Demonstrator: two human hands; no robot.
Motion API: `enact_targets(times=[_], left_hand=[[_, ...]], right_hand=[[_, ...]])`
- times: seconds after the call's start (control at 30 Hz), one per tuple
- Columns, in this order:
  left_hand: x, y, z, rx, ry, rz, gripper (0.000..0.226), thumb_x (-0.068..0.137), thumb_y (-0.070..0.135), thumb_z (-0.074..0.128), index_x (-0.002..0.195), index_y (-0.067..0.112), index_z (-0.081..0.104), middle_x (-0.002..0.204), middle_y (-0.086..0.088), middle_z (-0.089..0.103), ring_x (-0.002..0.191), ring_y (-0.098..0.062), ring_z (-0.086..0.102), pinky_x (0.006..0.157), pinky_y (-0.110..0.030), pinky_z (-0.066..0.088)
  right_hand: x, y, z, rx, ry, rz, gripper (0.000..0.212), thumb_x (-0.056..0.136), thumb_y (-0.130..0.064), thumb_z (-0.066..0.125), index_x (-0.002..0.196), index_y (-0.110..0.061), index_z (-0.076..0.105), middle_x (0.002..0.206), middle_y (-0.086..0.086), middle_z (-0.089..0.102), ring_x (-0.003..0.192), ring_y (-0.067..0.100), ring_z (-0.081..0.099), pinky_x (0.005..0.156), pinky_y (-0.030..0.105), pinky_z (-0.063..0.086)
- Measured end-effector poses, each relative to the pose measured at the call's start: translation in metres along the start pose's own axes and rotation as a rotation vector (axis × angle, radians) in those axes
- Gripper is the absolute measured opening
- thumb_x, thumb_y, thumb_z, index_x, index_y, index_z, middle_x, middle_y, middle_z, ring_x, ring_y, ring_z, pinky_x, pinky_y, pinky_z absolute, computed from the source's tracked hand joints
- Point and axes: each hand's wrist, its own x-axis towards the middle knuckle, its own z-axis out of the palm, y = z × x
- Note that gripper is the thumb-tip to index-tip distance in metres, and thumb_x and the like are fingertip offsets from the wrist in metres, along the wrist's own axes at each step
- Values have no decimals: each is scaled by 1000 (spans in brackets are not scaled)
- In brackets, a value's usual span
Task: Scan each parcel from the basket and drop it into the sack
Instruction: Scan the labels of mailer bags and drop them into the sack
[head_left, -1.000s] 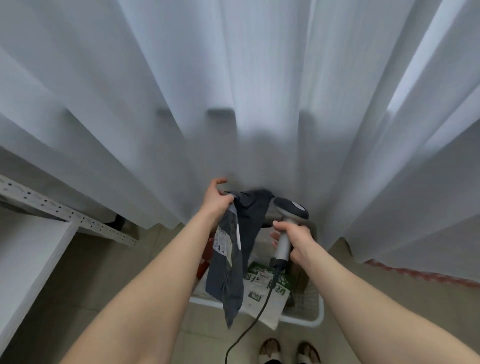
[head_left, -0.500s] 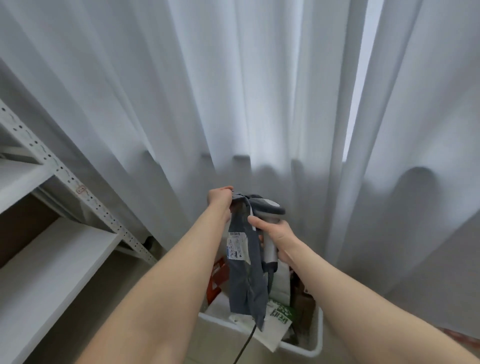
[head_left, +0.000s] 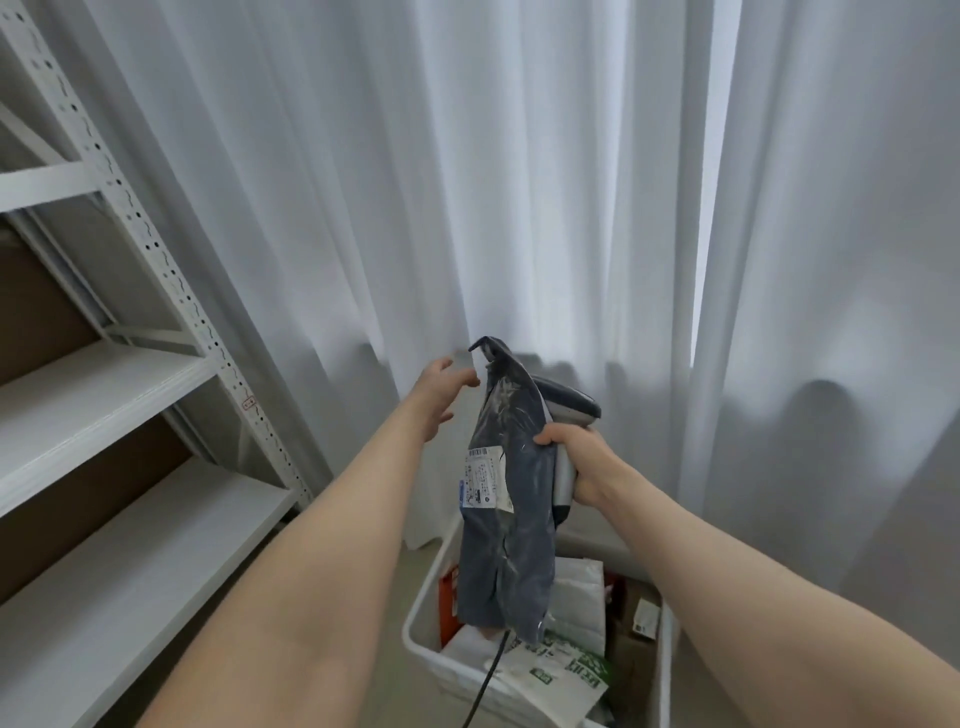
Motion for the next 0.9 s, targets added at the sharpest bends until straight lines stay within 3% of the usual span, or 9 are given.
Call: enact_targets(times=[0.1,0.2,0.33,0.43,0.53,0.63,0.7,0.8,0.9], left_hand=[[-2,-28,-20,192,-63,-116,91,82,44,69,152,16,16,155,-10,25,140,-30,27,110,-54,29],[-13,-72,-35,219,-128,-327,104,72,72,60,150,16,20,156,-13,23,141,-38,25,105,-65,28],[-21,-124,-39,-50,-355,-562,121,45,89,46,137,11,49,135,-15,55,126,-33,50,108,-55,35],[-19,-129,-34,-338,-461,-579,104,52,84,48,122,9,62,121,-17,65,117,-33,59,105,-49,41],[-12,-128,-35,-356,-488,-523,86,72,75,54,122,6,63,126,-17,62,120,-33,57,103,-47,44],[-4,-131,-35,-310,-438,-516,59,88,47,61,126,2,59,125,-18,62,112,-31,61,100,-45,47],[-1,-132,-33,-301,-362,-503,49,91,33,61,123,-3,60,115,-19,67,100,-30,66,91,-44,53],[4,-129,-38,-383,-187,-430,23,96,21,55,103,0,61,77,-13,71,62,-22,70,62,-36,58],[13,-122,-54,-423,18,-337,11,99,16,50,100,6,53,78,-12,64,61,-24,64,61,-39,55]], right_hand=[[-6,0,13,34,-78,57,27,79,-3,53,104,3,62,85,17,69,67,29,67,64,34,56],[-8,2,25,33,-154,99,22,83,-9,44,87,2,62,72,15,69,60,26,65,66,32,52],[-6,9,46,77,-205,94,30,92,-5,33,78,-1,59,57,9,66,46,19,64,47,22,52],[-3,20,60,97,-197,96,30,93,-5,33,78,-1,59,56,9,65,45,18,63,46,21,51],[3,27,69,120,-182,89,29,92,-6,33,83,2,59,63,11,67,54,22,65,60,28,52],[8,30,73,152,-158,99,30,91,-7,31,85,3,59,66,12,67,57,22,64,67,32,50],[9,31,73,145,-103,103,29,91,-7,33,84,2,59,66,11,66,57,22,63,67,31,49],[14,30,65,75,90,116,19,80,-11,54,90,3,63,77,14,68,70,28,64,70,33,54],[20,32,43,45,341,56,14,80,-3,67,91,-3,59,79,14,65,67,24,62,61,30,54]])
